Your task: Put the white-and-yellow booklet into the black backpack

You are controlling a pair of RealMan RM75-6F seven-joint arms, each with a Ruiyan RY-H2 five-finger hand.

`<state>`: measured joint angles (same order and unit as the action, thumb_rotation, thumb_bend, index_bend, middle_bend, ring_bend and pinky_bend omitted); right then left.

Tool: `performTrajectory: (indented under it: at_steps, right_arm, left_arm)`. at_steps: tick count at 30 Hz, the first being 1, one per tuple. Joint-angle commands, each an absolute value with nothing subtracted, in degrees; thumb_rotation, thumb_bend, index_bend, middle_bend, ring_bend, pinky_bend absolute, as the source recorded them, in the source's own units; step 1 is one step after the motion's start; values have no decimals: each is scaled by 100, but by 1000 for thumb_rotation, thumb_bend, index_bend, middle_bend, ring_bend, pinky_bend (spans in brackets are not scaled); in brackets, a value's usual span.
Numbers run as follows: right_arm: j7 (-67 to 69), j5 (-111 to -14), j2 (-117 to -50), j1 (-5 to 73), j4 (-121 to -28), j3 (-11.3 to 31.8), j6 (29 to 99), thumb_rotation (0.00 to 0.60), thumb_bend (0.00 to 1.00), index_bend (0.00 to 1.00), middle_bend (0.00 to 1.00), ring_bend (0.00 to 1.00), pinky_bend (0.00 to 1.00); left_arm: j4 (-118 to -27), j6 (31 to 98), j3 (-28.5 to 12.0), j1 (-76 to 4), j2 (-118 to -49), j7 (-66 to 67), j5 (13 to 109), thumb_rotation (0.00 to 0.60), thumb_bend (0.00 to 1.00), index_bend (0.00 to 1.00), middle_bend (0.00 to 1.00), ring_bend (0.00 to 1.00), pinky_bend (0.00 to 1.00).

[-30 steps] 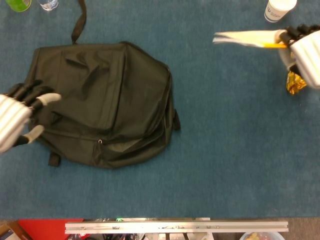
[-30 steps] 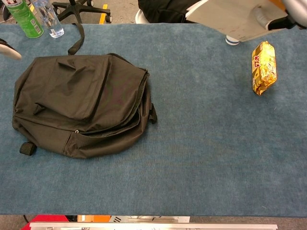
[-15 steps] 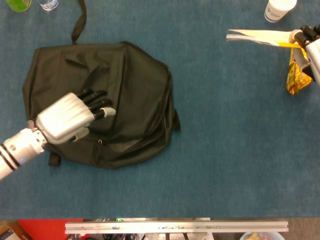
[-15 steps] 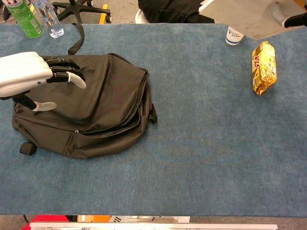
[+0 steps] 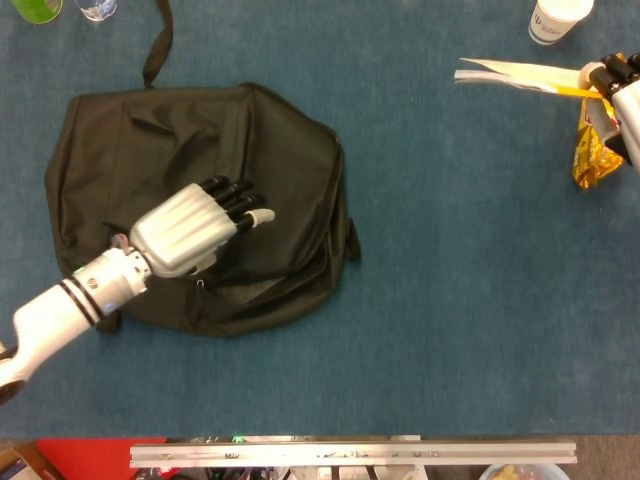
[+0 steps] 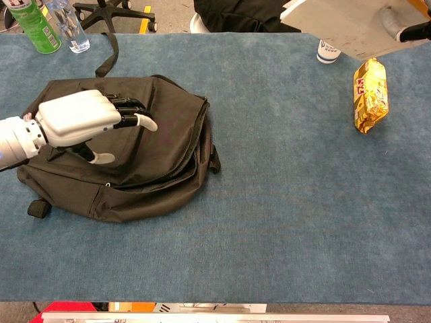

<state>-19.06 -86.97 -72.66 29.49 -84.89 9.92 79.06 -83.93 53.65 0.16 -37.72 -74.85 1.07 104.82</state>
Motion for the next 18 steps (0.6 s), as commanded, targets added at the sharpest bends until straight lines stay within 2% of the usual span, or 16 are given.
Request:
performTrajectory:
  at_steps: [1,18]
  right_arm:
    - [-1892,-8695,-7268,2947,-8493,1002,7896,600,437,848,702,666,794]
    - [-1738,-8688,-7157,2831,-8460,1040,7945,600,437,849,702,667,794]
  left_arm:
    - [-8354,5261,17,-3846,-7679,269,10339,600,193,155,162,131,227]
    - [-8458,4938,-33,-3963,-8632,1098,9482,600,172,85,124,110,227]
